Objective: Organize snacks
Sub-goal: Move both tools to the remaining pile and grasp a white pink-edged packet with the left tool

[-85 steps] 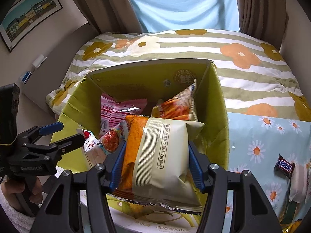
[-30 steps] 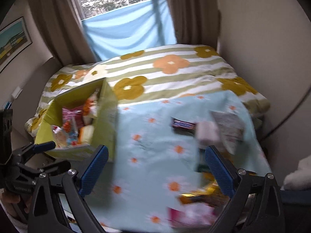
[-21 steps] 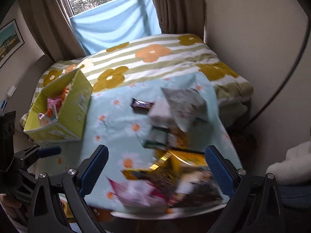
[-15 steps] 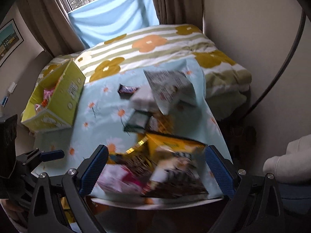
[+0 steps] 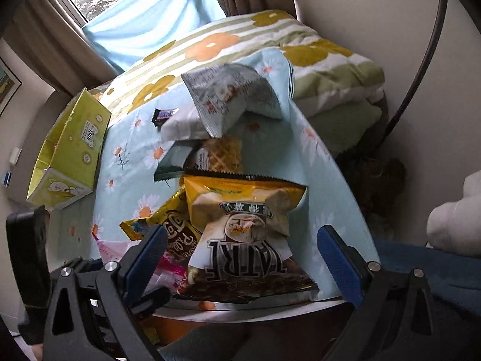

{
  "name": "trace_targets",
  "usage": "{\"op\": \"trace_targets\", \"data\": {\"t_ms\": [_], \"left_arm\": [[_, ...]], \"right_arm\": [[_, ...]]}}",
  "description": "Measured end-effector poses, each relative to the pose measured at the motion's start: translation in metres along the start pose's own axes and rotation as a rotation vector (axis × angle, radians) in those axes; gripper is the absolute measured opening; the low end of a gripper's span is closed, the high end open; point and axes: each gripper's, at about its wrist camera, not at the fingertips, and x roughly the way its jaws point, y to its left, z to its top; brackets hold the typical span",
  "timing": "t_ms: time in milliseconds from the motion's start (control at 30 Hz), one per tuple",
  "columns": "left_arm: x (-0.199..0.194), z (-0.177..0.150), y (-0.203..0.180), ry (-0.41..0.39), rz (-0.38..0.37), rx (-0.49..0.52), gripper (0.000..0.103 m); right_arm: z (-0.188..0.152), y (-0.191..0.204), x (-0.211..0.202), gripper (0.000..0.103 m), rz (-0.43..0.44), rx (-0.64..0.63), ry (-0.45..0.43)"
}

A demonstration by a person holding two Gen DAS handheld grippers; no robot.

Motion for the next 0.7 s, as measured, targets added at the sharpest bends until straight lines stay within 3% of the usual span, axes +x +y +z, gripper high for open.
{"op": "trace_targets", "data": {"t_ms": [233, 700], "left_arm": [[0.014, -0.003, 0.006, -0.017, 0.003, -0.051, 0.102], [0.013, -0.006, 0.009, -0.041, -0.032, -0.034, 0.059]], "right_arm": [[-0.003, -0.002, 0.019, 0.099, 0.019, 0.009, 0.027], [0.000, 0.004, 0.040, 0.098, 0.053, -0.015, 0.053]]}}
